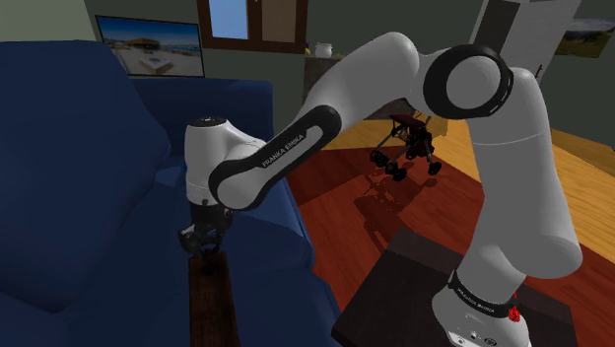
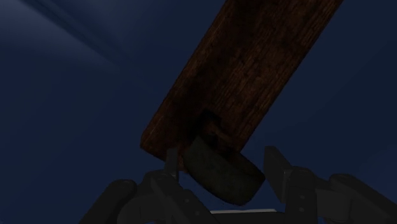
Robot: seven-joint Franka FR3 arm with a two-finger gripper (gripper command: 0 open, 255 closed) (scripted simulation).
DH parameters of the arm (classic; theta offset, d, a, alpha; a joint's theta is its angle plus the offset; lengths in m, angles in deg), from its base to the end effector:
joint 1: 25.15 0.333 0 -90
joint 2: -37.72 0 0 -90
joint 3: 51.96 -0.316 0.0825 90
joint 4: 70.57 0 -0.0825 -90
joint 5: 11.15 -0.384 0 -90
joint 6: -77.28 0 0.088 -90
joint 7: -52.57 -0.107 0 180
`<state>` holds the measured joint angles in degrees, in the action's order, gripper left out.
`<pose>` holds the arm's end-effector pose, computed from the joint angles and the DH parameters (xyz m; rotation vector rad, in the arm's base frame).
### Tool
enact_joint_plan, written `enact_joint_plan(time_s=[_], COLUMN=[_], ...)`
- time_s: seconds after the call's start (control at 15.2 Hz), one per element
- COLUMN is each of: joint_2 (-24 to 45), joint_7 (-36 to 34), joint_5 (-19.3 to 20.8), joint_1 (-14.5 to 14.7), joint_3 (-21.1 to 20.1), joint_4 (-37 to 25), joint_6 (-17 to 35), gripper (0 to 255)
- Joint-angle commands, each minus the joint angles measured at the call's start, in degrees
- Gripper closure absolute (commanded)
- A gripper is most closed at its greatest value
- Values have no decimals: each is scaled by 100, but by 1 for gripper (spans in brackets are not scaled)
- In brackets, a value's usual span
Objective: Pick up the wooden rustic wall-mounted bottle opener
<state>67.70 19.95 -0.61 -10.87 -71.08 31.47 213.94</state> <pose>0.5693 0.3489 0.2868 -3.0493 -0.1368 -0.1243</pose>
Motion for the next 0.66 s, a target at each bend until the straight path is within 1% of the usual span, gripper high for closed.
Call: enact_joint_plan(time_s=[0.0,0.46,0.59], joint_2=[-88,-378,-384], joint_7=[18,89,91], joint_5=[-38,-166,-169], joint_1=[-14,-69,-70], joint_3=[-27,-108,-110], joint_4=[-47,-181,-185], joint_6=[-125,-539,-548], gripper=[255,255,255])
